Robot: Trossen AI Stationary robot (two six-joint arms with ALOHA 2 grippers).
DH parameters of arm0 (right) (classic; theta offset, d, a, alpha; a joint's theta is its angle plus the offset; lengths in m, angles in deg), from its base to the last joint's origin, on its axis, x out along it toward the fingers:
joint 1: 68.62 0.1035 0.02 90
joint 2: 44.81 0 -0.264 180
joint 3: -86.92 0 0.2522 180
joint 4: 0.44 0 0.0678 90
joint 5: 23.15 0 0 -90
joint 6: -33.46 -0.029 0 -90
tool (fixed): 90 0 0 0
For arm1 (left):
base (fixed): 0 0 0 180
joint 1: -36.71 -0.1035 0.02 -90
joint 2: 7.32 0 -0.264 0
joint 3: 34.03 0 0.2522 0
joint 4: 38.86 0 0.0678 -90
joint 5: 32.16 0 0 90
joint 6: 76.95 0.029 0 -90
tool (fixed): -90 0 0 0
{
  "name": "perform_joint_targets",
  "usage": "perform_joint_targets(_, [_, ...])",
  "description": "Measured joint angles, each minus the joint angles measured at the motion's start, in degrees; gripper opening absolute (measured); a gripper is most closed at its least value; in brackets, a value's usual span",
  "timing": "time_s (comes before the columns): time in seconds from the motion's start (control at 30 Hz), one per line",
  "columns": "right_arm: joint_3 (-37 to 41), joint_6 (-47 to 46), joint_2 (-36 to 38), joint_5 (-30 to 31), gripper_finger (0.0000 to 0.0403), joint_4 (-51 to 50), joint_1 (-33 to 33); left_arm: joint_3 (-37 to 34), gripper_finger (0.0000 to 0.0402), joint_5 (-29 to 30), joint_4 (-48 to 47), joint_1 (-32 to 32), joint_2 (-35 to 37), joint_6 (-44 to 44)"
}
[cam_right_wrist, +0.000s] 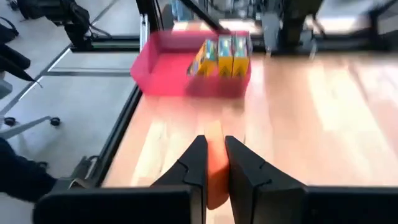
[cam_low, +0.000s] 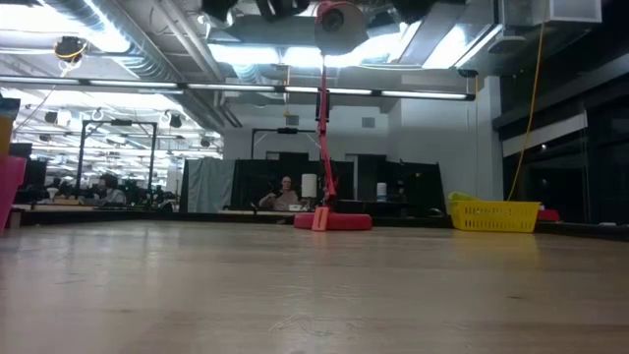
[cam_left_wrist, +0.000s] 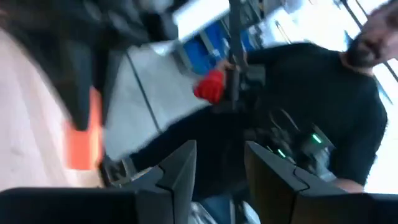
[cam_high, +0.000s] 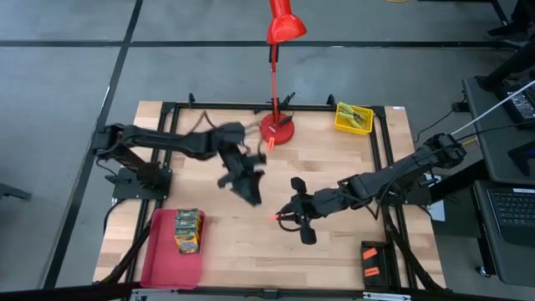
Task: Pick & Place School Supplies
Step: Put the eraser into the black bin, then put the orange eraser into the black bin
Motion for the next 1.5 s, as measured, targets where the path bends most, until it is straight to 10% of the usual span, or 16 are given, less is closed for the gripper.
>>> perform_joint_targets(0.2, [0.0,-10.96,0.84,-1.59,0.0034,-10.56,3.69,0.0,0.0133,9.63,-21.2,-7.68,7.58,13.38])
perform_joint_targets(0.43, [0.0,-35.83,1.27,-8.0,0.0034,-30.82,18.42,-0.12,0.0122,34.9,-52.29,-11.56,11.52,36.1])
perform_joint_targets(0.9, [-2.86,-88.02,1.27,-10.26,0.0034,-45.21,45.16,-8.7,0.0111,34.59,-34.05,-9.1,11.28,32.57])
perform_joint_targets(1.07, [-3.46,-91.37,1.27,-11.92,0.0051,-50.97,48.16,-11.48,0.0111,37.59,-30.75,-8.87,11.28,30.65])
perform_joint_targets(1.3, [-3.46,-93.58,1.27,-9.6,0.0184,-54.92,48.36,-12.13,0.0133,42.5,-28.22,-8.47,11.26,30.27])
perform_joint_targets(1.5, [-3.11,-100.57,1.29,-0.27,0.0217,-64.22,48.07,-12.11,0.0158,60.67,-16.47,-8.25,8.73,23.98])
